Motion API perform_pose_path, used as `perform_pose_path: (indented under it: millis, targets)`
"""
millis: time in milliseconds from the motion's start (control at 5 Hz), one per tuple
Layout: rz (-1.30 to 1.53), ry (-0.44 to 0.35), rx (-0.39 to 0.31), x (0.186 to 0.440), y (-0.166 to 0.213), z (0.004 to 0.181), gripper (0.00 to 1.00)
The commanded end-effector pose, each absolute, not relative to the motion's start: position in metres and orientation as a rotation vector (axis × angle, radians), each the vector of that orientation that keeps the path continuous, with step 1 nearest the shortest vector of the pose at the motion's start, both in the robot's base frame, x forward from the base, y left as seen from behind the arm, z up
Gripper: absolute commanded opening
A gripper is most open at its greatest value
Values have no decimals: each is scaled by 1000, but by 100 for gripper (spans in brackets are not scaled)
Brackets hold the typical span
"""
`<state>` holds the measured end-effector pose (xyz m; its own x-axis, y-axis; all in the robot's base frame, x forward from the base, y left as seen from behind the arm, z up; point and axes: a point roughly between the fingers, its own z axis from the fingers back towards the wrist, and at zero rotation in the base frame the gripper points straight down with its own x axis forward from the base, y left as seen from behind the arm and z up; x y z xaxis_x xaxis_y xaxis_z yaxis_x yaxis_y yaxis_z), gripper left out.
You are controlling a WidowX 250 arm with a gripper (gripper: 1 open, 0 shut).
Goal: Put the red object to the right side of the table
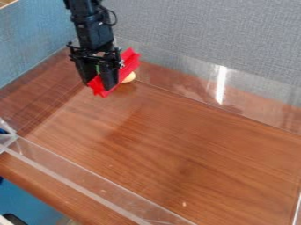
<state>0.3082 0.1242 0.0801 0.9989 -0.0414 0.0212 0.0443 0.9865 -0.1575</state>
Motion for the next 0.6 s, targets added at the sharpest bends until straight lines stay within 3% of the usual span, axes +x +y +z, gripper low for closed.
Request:
perform_pose_path:
  millis: [0, 400]
  targets:
    - [-93, -100, -124, 314, 118, 105, 0]
    - [-105, -118, -124, 305, 113, 95, 0]
